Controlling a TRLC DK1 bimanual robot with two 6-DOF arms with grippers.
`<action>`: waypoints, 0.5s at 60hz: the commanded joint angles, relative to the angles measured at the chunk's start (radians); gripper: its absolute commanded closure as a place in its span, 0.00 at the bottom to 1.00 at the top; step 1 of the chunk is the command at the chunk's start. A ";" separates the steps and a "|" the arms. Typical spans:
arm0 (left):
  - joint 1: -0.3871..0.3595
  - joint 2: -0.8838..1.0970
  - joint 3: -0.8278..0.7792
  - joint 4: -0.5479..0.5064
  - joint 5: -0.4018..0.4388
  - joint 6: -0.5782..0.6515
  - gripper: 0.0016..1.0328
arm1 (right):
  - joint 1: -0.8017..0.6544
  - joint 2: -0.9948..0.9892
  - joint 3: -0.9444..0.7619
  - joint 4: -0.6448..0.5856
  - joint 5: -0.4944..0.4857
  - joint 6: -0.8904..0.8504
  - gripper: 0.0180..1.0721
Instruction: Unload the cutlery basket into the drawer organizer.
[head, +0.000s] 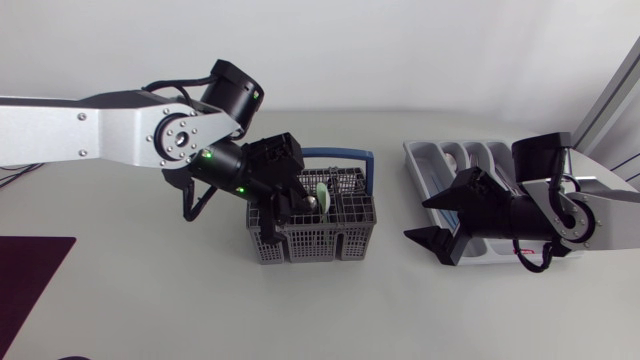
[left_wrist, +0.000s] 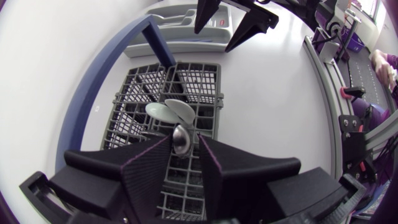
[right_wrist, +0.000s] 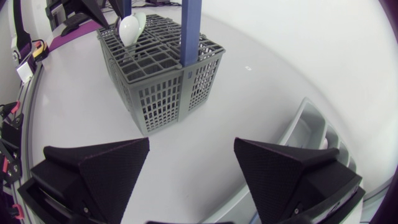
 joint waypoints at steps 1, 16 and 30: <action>-0.005 0.033 -0.021 0.000 0.000 0.031 0.53 | 0.008 0.009 -0.030 0.018 0.001 0.018 0.07; 0.008 0.067 0.017 -0.021 0.006 0.028 0.54 | 0.011 0.010 -0.040 0.033 0.006 0.020 0.07; 0.031 0.090 0.058 -0.064 0.032 0.026 0.77 | 0.012 0.012 -0.042 0.039 0.011 0.020 0.07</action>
